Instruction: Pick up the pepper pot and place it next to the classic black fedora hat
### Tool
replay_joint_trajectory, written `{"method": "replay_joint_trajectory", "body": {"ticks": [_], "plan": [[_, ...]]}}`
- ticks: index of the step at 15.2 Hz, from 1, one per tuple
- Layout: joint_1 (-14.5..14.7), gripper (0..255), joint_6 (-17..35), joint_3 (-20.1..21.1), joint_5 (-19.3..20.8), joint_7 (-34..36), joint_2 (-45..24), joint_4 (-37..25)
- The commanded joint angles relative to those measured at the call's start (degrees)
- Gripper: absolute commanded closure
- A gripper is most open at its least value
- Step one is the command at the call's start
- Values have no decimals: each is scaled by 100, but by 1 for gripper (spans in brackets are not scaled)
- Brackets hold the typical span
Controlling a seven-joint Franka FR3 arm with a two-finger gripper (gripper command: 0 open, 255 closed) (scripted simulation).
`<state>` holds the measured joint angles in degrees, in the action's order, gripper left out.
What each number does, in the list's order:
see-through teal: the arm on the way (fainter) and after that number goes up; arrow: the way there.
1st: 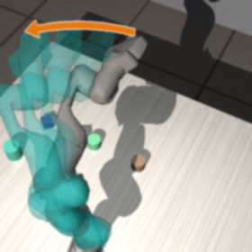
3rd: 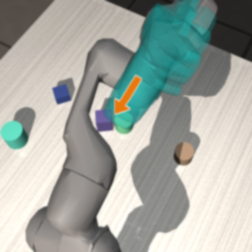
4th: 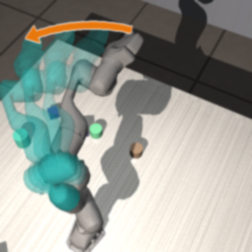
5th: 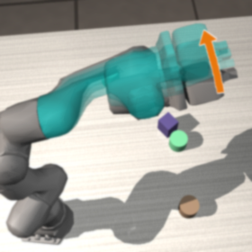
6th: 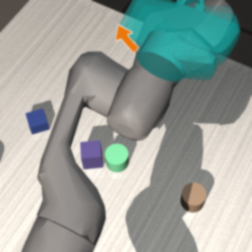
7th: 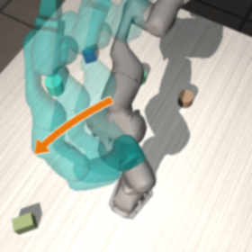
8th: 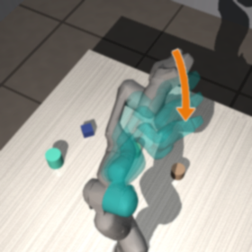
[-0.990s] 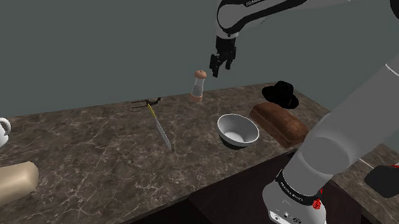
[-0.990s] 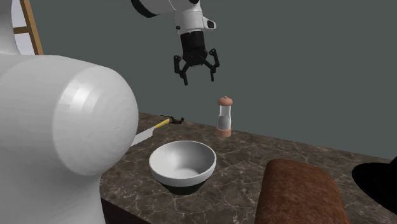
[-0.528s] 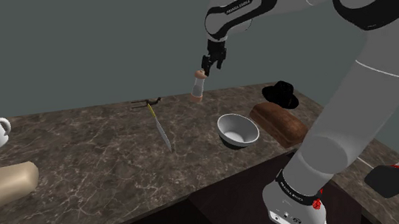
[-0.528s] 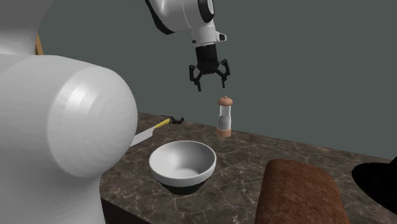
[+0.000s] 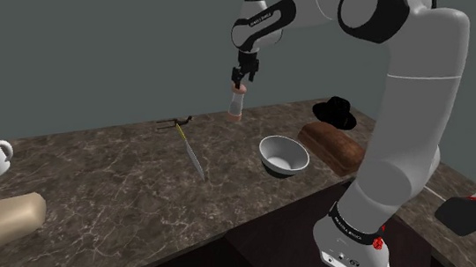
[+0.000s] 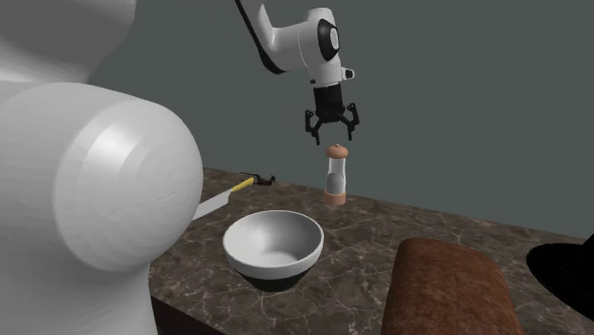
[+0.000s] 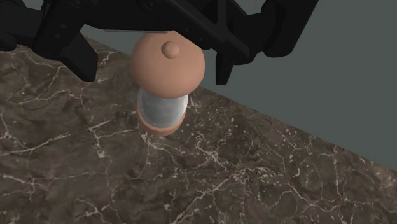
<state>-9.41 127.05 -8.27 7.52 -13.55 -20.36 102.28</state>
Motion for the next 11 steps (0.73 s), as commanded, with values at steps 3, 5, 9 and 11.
{"method": "replay_joint_trajectory", "body": {"ticks": [3, 5, 9, 11], "plan": [[-43, 0, 151, 6, -42, -30, -307, -181], [-59, 0, 267, 5, -47, -33, -395, -155], [-80, 0, 415, 4, -54, -37, -513, -126], [-80, 0, 415, 5, -54, -37, -513, -126]]}}
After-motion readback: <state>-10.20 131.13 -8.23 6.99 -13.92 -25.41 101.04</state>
